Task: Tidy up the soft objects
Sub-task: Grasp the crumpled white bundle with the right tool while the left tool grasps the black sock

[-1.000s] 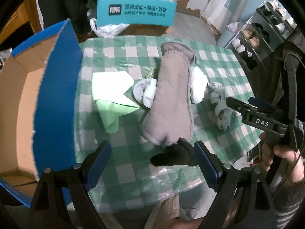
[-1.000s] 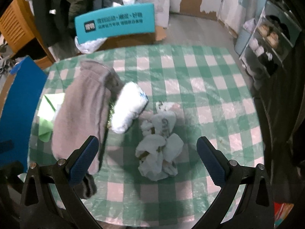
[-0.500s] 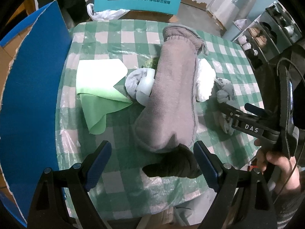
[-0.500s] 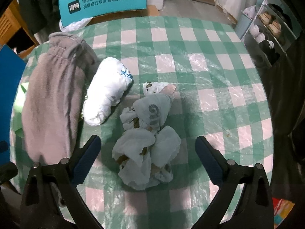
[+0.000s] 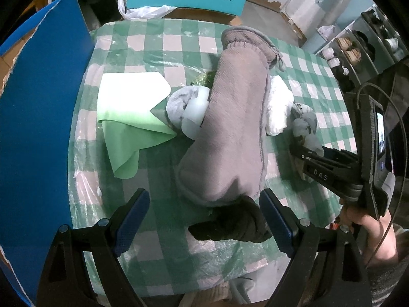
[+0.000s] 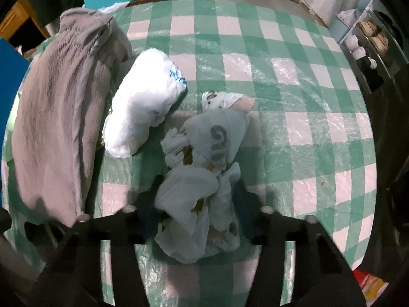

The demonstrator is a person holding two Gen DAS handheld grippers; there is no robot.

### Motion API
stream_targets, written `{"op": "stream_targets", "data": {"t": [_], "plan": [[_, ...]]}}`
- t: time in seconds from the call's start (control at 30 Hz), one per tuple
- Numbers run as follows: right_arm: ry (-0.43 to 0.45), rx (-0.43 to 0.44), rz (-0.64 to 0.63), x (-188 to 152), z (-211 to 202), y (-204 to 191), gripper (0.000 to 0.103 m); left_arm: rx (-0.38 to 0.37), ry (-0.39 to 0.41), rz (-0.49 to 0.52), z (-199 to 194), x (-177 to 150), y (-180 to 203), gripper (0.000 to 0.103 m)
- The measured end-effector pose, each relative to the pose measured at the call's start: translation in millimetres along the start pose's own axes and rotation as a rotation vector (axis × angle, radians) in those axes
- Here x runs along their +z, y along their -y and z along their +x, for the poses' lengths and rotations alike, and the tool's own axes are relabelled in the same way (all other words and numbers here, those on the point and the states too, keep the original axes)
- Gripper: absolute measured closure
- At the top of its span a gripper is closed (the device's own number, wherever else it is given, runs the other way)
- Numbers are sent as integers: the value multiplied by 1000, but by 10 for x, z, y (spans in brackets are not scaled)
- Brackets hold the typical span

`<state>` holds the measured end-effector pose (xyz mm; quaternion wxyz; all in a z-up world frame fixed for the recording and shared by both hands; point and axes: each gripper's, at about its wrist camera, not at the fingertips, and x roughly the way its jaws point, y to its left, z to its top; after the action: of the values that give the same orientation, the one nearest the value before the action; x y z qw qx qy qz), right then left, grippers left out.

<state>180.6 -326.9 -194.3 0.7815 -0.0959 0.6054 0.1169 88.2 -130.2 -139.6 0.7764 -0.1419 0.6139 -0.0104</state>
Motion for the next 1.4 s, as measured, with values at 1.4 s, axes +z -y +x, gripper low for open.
{"op": "stream_targets", "data": {"t": [1.4], "plan": [[99, 136, -39, -417, -745, -175, 76, 8, -36, 30, 390, -384, 334, 48]]}}
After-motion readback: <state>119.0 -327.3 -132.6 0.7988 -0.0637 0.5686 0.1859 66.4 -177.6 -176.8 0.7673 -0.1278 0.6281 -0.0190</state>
